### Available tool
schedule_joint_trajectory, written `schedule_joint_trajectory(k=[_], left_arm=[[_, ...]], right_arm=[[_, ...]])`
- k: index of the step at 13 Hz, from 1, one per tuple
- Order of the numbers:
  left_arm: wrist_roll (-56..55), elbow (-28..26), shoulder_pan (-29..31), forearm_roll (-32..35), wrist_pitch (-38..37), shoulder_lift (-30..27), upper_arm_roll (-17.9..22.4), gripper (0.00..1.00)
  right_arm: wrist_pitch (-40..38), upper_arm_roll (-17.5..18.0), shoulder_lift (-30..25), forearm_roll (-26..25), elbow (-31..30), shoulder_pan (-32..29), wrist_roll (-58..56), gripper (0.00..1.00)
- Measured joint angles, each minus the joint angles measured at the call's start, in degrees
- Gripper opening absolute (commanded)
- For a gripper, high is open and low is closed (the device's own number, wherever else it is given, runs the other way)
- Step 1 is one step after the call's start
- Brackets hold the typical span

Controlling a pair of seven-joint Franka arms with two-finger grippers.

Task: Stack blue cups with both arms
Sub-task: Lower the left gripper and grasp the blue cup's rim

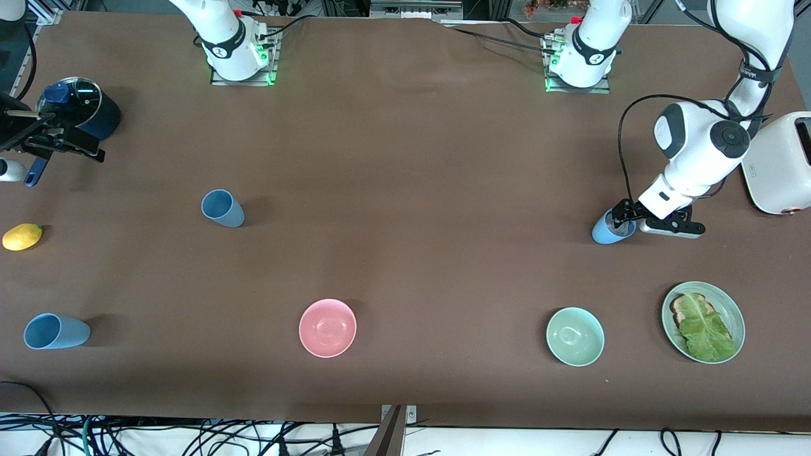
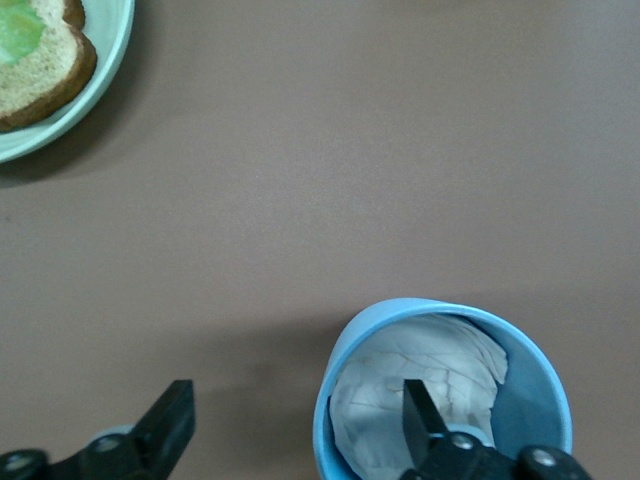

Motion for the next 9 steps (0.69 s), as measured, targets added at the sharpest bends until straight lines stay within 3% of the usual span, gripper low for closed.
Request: schedule_joint_trajectory(k=[9], left_arm=[[0.02, 0.28, 0.81, 0.00, 0.23, -0.51, -0.14, 0.00]], right_arm=[[0.00, -0.03, 0.00, 0.00, 0.00, -0.01, 0.00, 1.00]])
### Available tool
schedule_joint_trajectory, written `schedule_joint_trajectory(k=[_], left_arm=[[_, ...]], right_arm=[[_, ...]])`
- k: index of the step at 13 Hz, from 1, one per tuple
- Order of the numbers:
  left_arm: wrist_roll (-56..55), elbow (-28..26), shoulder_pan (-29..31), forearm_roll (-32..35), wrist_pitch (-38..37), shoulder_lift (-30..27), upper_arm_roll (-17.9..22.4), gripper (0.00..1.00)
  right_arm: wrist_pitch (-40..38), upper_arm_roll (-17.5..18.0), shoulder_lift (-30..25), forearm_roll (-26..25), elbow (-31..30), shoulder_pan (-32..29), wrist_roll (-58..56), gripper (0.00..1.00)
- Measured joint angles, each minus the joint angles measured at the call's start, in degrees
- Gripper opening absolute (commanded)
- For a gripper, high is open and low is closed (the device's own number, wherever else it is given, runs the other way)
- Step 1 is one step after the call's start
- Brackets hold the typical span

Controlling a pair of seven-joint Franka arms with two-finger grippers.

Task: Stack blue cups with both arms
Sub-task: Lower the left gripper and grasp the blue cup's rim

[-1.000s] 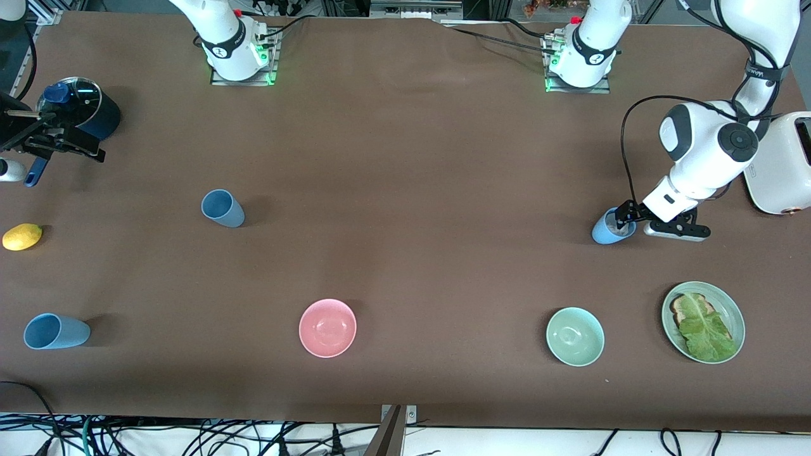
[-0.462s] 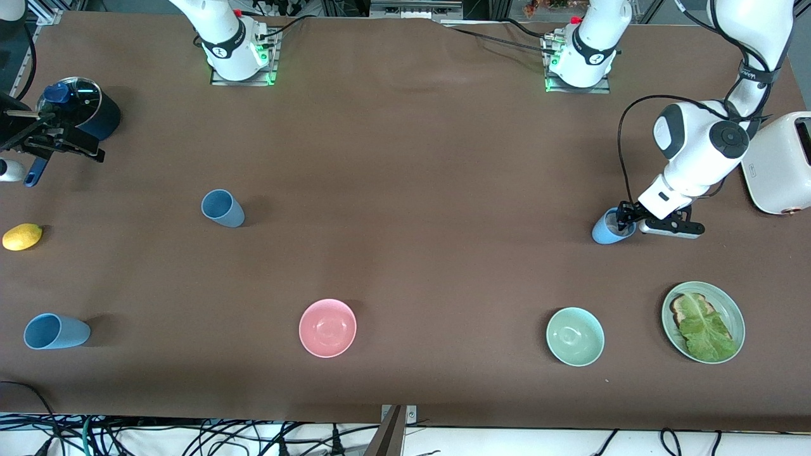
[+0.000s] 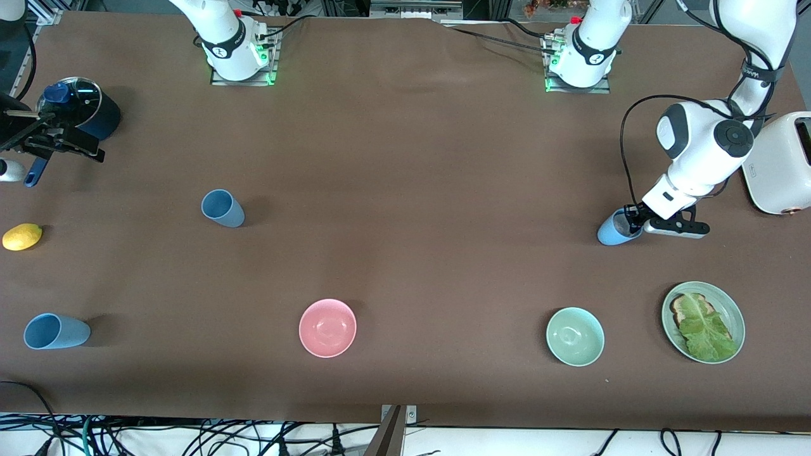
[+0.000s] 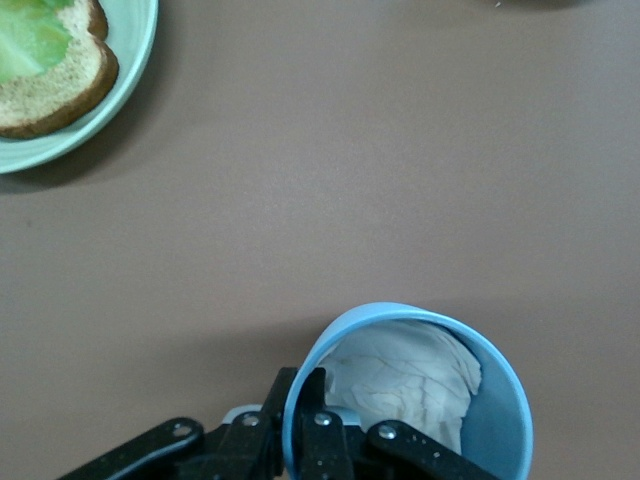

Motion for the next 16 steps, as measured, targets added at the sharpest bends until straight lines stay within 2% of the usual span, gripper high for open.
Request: schedule_joint_trajectory(k=[2, 7, 12, 14, 16], left_arm=[[0.00, 0.61, 0.00, 0.00, -2.60, -0.97, -0.03, 0.00], [0.00, 6.02, -0.07, 0.00, -17.27, -5.94, -0.88, 0.00], [-3.05, 20.52, -0.22, -0.06, -41.13, -8.77, -4.34, 0.00], [-6.46, 24.65, -0.25, -0.10, -45.72, -8.91, -6.60, 0.00], [-12.27, 26.06, -0.34, -0.12, -46.69, -8.88, -10.10, 0.00]], right_arm=[[0.00, 0.00, 0.00, 0.00, 0.00, 0.00, 0.00, 1.00], [0.00, -0.01, 0.00, 0.00, -0.01, 0.00, 0.00, 1.00], [0.00, -0.02, 0.00, 0.00, -0.01, -0.01, 0.00, 1.00], [0.00, -0.25, 0.01, 0.00, -0.02, -0.01, 0.00, 1.00], [0.00, -0.63, 0.02, 0.00, -0.04, -0.02, 0.00, 1.00]])
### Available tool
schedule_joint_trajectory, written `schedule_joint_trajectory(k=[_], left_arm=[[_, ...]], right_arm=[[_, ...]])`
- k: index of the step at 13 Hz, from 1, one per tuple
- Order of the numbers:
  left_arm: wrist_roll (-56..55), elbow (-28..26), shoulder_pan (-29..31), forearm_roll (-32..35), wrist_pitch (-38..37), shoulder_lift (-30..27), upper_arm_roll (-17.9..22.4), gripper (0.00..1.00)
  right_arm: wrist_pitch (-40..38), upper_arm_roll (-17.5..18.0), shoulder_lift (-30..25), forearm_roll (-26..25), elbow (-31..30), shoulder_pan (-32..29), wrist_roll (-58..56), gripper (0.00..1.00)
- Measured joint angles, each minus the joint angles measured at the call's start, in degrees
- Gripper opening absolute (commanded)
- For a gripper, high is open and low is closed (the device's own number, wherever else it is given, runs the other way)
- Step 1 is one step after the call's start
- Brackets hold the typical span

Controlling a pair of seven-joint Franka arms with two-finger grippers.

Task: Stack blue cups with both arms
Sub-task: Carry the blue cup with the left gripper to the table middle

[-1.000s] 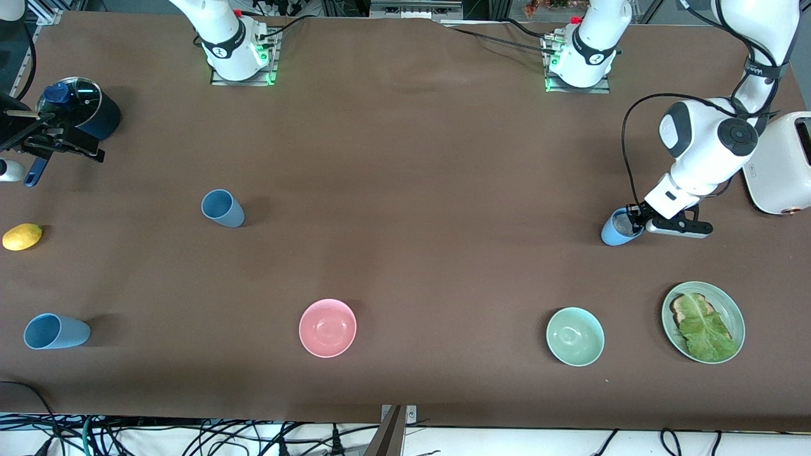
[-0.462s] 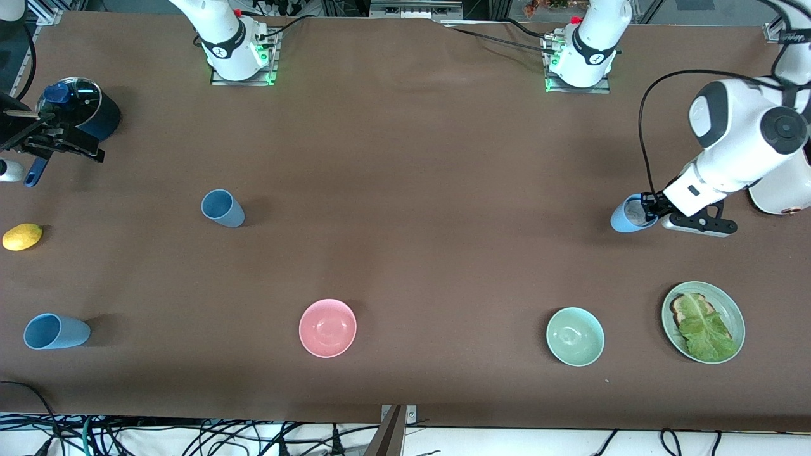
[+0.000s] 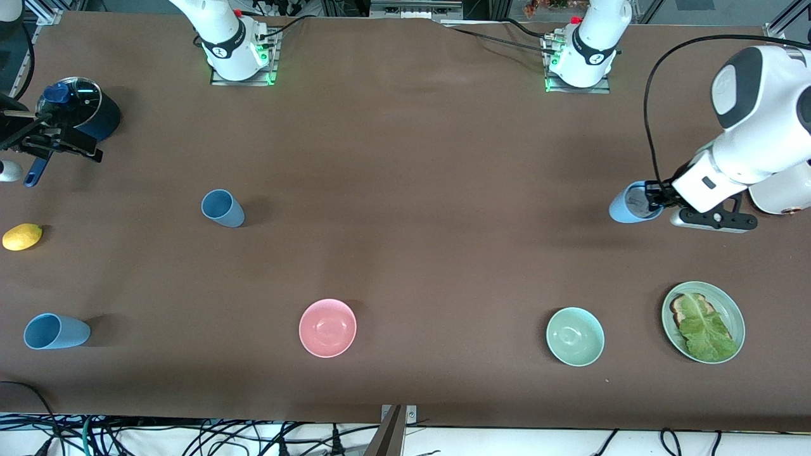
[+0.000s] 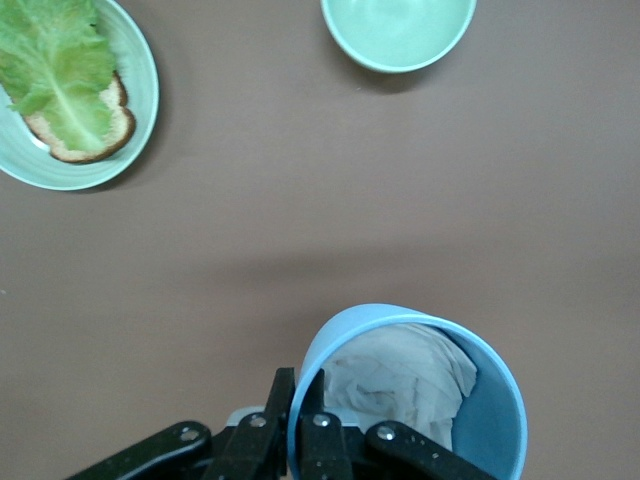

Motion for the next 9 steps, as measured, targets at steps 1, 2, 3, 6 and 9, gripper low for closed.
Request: schedule_joint_trajectory(k=[1, 2, 3, 6, 9], left_arm=[[-2.98, 0.23, -0.08, -0.01, -0.04, 0.03, -1.81, 0.00], [-6.16, 0.49, -0.19, -0.02, -0.05, 0.07, -3.73, 0.00], [-9.42, 0.84, -0.24, -0.04, -0.19, 0.10, -5.74, 0.00], [-19.80, 3.01, -0.58, -0.06, -1.94, 0.47, -11.70, 0.00], [-30.61, 6.57, -4.71, -0.07, -3.80, 1.84, -13.86, 0.00]], right_arm=[[0.00, -0.09, 0.00, 0.00, -0.01, 0.00, 0.00, 1.00], [0.00, -0.14, 0.01, 0.00, -0.02, 0.00, 0.00, 1.00], [0.00, -0.16, 0.01, 0.00, -0.04, 0.00, 0.00, 1.00], [0.00, -0.42, 0.03, 0.00, -0.11, -0.01, 0.00, 1.00], [0.00, -0.79, 0.15, 0.00, -0.19, -0.02, 0.00, 1.00]])
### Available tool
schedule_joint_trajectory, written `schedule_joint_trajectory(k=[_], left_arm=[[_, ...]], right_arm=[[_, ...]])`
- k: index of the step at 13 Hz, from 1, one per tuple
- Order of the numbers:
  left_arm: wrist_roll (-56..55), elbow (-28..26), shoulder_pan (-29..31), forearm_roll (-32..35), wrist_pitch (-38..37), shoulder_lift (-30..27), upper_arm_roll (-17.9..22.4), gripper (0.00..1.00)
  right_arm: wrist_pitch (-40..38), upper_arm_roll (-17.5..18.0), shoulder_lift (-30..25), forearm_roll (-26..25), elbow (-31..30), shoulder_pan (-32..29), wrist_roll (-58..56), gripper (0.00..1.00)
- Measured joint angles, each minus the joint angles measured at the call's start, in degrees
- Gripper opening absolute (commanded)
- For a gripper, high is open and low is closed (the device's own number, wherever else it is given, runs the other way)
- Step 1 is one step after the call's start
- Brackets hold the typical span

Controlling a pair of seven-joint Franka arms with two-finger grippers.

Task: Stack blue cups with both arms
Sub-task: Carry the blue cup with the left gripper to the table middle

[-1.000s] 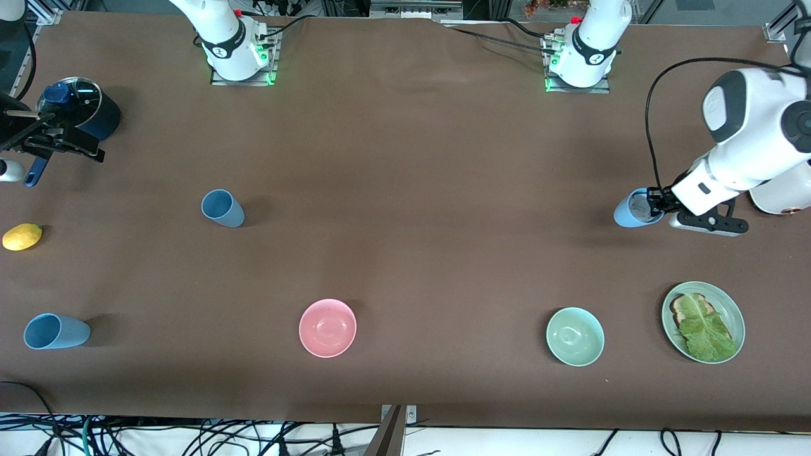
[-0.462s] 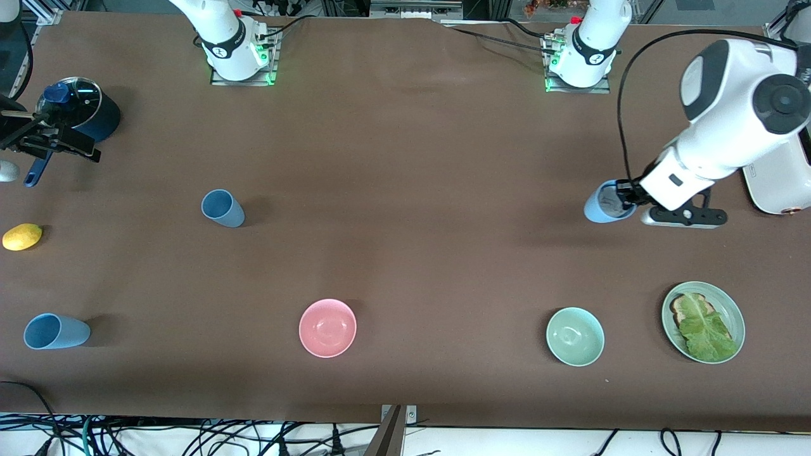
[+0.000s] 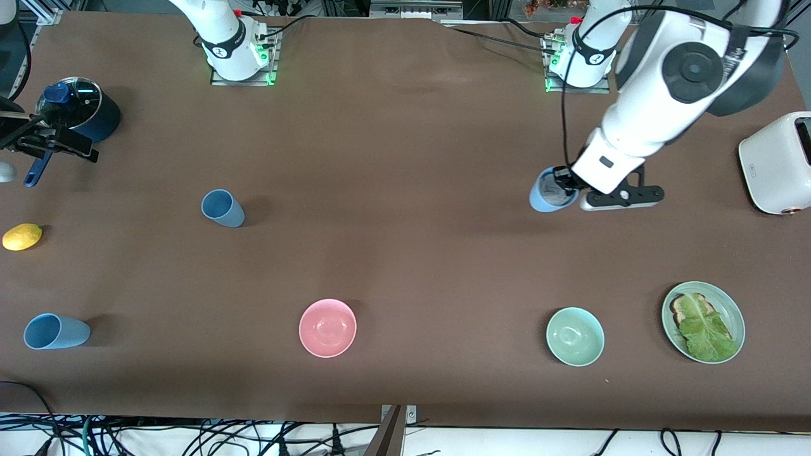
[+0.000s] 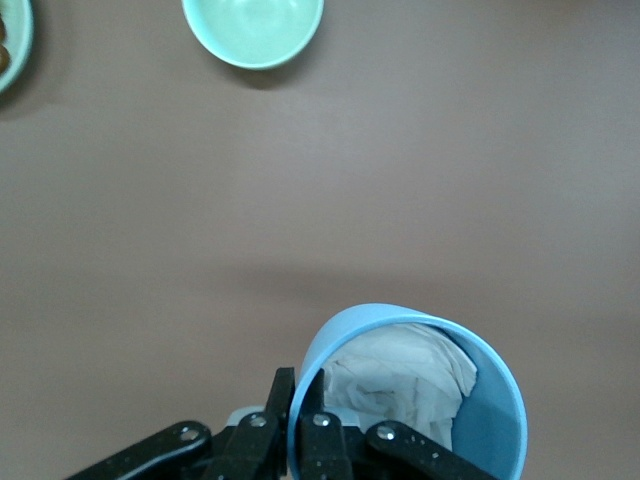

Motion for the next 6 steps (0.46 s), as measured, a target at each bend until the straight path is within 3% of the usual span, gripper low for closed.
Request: schedule_joint_trajectory(k=[6], left_arm=[[-25.04, 8.27, -13.41, 0.37, -1.03, 6.70, -0.09, 0.00]], right_arm=[[0.00, -0.21, 0.19, 0.00, -0.03, -0.03, 0.00, 1.00]])
